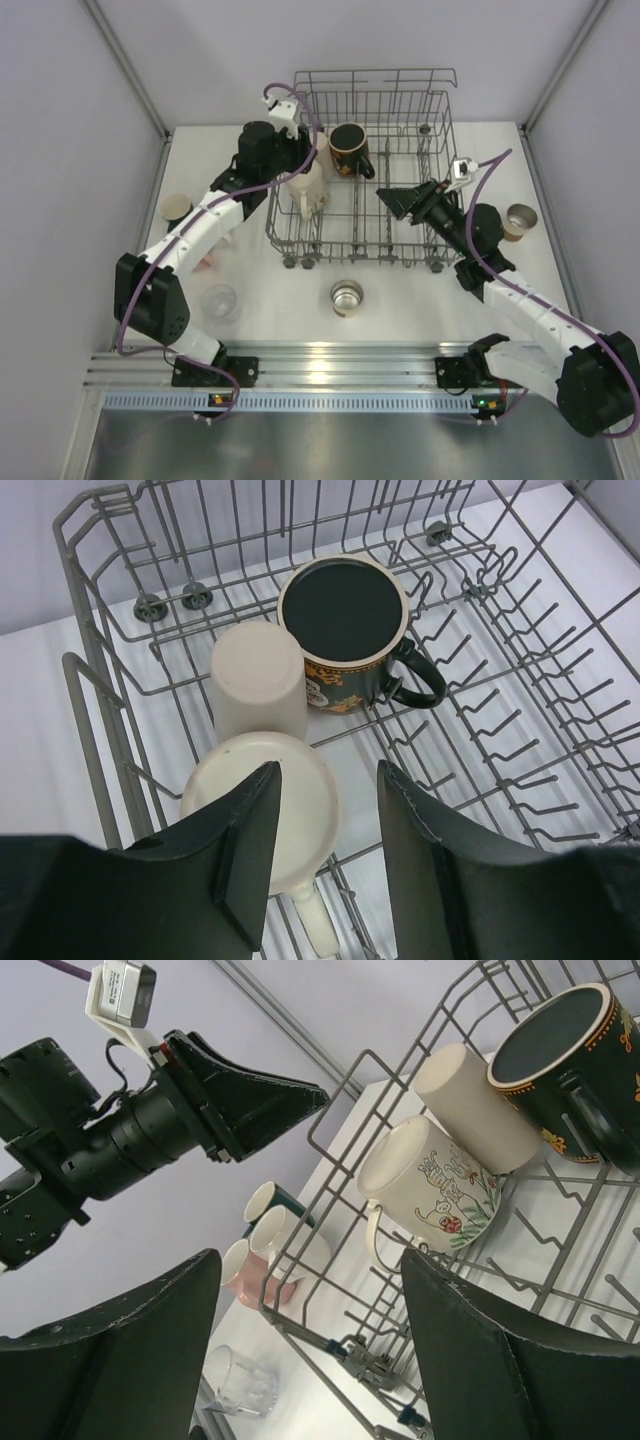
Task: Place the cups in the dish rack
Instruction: Place the cup upside down on the dish rack, then grab a cup with the left arm
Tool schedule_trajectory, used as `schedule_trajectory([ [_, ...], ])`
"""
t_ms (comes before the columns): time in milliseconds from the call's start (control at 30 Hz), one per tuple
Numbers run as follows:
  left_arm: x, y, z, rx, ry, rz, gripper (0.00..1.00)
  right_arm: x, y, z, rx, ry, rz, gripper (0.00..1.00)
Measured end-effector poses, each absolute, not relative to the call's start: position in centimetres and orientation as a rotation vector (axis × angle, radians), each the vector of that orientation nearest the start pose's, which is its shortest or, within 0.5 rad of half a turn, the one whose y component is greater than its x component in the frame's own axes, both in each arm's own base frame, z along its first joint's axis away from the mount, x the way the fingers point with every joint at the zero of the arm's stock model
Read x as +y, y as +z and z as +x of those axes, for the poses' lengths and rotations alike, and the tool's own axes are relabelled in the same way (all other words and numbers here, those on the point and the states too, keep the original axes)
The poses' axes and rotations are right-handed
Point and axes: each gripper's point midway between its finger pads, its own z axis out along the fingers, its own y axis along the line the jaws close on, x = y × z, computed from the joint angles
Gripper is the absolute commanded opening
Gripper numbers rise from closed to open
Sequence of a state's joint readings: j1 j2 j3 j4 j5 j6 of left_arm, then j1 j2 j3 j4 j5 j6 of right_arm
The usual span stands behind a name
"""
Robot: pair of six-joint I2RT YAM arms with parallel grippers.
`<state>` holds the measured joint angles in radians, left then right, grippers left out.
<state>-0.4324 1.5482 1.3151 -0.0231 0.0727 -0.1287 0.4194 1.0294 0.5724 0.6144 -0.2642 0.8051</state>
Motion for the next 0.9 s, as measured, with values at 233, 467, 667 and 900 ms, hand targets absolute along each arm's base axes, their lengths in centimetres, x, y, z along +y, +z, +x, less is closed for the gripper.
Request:
schedule_trajectory([
  [233,-22.2,26.3,44.4,1.864,-0.444,0.322,0.48,21.8,28.9,30.6,1.555,1.172,0.063,0.73],
  [467,-22.4,25.7,43.9,1.903,-0.473,0.297,0.49,21.6,30.2,31.2,1.575,1.127,0.060,0.73],
  [667,-20.9,26.0,41.7,1.967,-0.462,0.231,0.52,20.7,30.4,33.0,1.680,0.976,0.086,0.76],
  [900,-15.0,30.2,37.2,1.952,-0.302,0.018,0.69,18.5,26.5,33.5,1.851,0.781,0.147,0.79],
])
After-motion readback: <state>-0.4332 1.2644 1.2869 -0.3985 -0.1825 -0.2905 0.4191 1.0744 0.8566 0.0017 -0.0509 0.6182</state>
